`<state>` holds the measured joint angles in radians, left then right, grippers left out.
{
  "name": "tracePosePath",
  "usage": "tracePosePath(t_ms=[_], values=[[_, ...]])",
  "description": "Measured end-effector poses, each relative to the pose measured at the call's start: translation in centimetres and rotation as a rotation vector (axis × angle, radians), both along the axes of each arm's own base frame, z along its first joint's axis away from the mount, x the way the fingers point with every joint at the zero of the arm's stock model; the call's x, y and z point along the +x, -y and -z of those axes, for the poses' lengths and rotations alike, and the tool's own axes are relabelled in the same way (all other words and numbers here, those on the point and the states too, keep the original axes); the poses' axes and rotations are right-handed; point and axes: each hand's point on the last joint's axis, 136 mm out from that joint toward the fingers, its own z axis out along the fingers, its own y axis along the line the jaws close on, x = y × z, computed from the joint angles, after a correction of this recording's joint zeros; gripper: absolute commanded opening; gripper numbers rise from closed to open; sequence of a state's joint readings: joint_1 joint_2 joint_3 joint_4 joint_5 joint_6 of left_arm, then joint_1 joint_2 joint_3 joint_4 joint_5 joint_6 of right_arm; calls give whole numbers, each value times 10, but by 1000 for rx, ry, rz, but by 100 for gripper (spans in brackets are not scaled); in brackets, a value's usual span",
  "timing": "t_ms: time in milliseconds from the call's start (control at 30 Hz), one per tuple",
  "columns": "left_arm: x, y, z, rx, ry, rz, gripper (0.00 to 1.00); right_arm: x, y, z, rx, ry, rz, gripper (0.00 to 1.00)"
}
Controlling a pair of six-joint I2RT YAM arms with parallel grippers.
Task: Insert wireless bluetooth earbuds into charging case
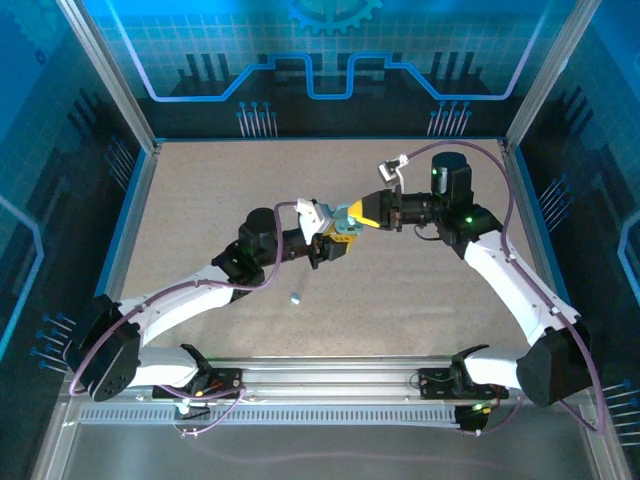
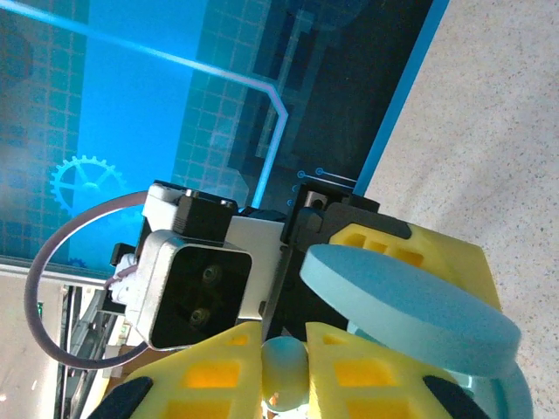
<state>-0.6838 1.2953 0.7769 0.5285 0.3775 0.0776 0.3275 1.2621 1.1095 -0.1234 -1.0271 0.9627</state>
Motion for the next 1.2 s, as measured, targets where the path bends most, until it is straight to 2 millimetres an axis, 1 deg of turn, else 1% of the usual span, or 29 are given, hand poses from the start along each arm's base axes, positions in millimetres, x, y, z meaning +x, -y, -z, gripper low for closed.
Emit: tracePosePath(t_ms=[267, 533, 833, 1100, 1200], values=[[3, -1, -7, -19, 25, -22, 32, -1, 2, -1, -32, 32, 31, 17], [0, 1, -9, -24, 31, -6, 33, 0, 11, -8, -115, 125, 91, 18], [-5, 4, -14, -39, 47, 30, 33, 1, 15, 10, -184, 118, 105, 18], [-6, 5, -13, -41, 46, 42, 33, 1, 17, 14, -204, 126, 107, 19], [-6, 6, -12, -40, 44, 45, 33, 0, 18, 15, -216, 133, 105, 22]])
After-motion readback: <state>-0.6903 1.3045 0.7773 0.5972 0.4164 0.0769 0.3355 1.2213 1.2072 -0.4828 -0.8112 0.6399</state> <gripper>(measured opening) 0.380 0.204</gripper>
